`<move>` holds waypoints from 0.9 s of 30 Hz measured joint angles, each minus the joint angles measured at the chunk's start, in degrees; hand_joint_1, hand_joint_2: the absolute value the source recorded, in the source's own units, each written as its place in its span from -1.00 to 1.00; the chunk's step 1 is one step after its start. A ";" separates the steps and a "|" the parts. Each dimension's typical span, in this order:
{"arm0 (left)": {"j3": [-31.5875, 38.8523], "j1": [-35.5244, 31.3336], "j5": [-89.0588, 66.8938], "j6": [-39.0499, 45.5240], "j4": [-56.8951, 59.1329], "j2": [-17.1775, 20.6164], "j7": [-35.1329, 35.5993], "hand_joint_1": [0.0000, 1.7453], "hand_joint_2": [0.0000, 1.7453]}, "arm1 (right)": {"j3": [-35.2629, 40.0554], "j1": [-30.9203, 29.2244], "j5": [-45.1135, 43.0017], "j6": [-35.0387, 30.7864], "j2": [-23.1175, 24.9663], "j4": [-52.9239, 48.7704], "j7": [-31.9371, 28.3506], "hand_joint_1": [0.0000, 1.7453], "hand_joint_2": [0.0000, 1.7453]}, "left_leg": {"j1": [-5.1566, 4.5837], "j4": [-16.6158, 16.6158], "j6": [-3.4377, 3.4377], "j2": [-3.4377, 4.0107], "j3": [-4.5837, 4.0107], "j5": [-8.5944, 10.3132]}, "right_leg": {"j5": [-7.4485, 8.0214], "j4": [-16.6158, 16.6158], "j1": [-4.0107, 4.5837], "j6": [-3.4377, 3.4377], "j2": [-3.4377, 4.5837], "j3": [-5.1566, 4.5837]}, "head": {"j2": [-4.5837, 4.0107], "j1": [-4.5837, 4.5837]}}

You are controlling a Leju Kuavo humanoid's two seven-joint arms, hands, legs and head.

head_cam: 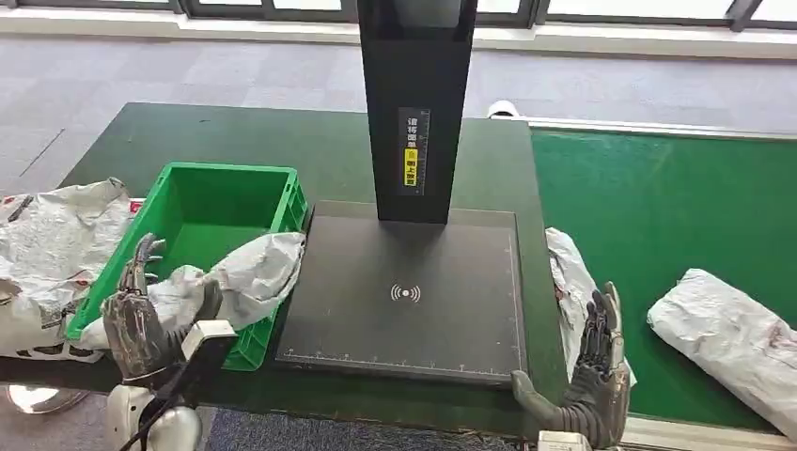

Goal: Moved the parcel from conveyor to table for the left to box.

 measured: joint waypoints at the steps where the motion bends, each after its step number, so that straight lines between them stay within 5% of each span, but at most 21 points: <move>1: -0.52 0.39 -0.04 0.30 -0.69 0.00 0.56 -1.00 -1.00 | 0.00 0.00 0.04 -0.02 0.00 0.00 0.00 -1.00 1.00 | 0.00 0.00 0.00 0.00 0.00 0.00 | 0.00 0.00 0.01 0.00 0.00 0.00 | 0.00 0.00; 13: -3.21 4.95 -0.52 3.91 -4.22 0.07 5.94 -1.00 -1.00 | 0.26 -0.21 0.00 0.70 0.00 0.09 0.02 -1.00 1.00 | 0.00 0.00 0.00 -0.01 -0.01 0.00 | 0.00 0.01 0.03 0.00 -0.01 0.02 | 0.00 0.00; 21: 3.06 6.49 16.50 4.30 -12.62 -6.36 -11.10 -1.00 -1.00 | -0.50 -1.04 2.18 -0.63 0.09 0.48 3.60 -1.00 1.00 | 0.00 0.00 0.00 0.01 0.00 0.00 | 0.00 0.00 -0.01 0.00 0.01 -0.01 | 0.00 0.00; 27: -2.09 10.78 20.65 4.46 -19.99 -7.32 -12.39 -1.00 -1.00 | -4.26 -1.23 3.98 -1.49 0.09 1.75 6.82 -1.00 1.00 | -0.01 0.01 0.04 -0.12 -0.02 -0.04 | -0.06 -0.01 -0.02 0.10 -0.09 0.02 | 0.00 0.00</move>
